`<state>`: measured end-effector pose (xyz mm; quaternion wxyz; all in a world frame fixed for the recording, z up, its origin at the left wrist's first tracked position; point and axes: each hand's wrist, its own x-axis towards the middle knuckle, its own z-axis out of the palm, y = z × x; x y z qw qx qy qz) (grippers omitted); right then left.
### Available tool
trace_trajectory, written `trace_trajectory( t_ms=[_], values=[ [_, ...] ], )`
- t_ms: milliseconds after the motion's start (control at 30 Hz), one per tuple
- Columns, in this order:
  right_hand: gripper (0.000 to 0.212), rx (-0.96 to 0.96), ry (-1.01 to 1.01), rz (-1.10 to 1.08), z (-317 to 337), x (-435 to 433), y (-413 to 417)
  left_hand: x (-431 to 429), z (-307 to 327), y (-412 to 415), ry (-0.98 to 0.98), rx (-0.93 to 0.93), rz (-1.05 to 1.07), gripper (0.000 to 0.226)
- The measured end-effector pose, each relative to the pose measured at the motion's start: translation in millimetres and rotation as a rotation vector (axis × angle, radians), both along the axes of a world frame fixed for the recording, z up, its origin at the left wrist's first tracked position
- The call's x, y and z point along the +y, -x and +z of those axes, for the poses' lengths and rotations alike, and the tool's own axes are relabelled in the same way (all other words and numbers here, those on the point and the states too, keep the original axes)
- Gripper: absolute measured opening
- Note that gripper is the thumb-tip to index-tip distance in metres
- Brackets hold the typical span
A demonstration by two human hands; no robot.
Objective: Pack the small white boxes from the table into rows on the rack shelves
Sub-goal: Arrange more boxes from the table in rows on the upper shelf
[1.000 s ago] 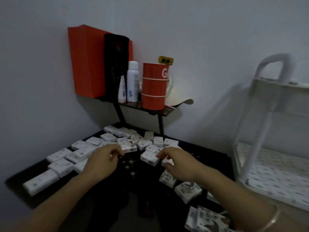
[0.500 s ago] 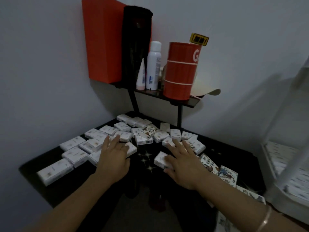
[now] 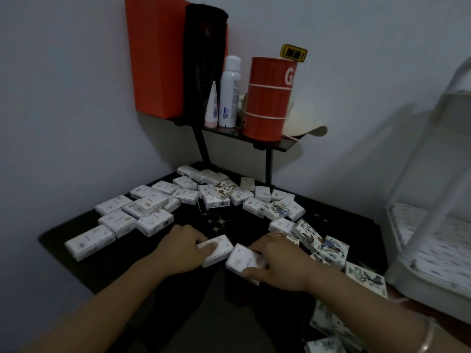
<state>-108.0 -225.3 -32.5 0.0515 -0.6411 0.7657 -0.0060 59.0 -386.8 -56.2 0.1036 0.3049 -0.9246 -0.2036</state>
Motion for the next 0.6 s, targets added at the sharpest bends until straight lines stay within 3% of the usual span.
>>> trace_trajectory(
  t_ms=[100,233,367,600],
  values=[
    [0.049,-0.136,0.065,-0.036,1.1,5.7,-6.4,5.8,-2.7,-2.7,0.027,-0.084,-0.028,0.039],
    [0.037,-0.297,0.152,-0.111,0.1,22.2,-5.6,17.0,-0.9,-3.8,-0.105,0.087,-0.02,0.04],
    [0.039,-0.473,0.249,-0.209,11.9,53.0,3.7,39.3,9.4,-0.4,-0.288,0.191,-0.067,0.036],
    [0.048,-0.551,0.519,-0.273,67.2,144.4,22.9,105.3,91.0,35.3,-0.575,0.409,-0.286,0.039]
  ],
)
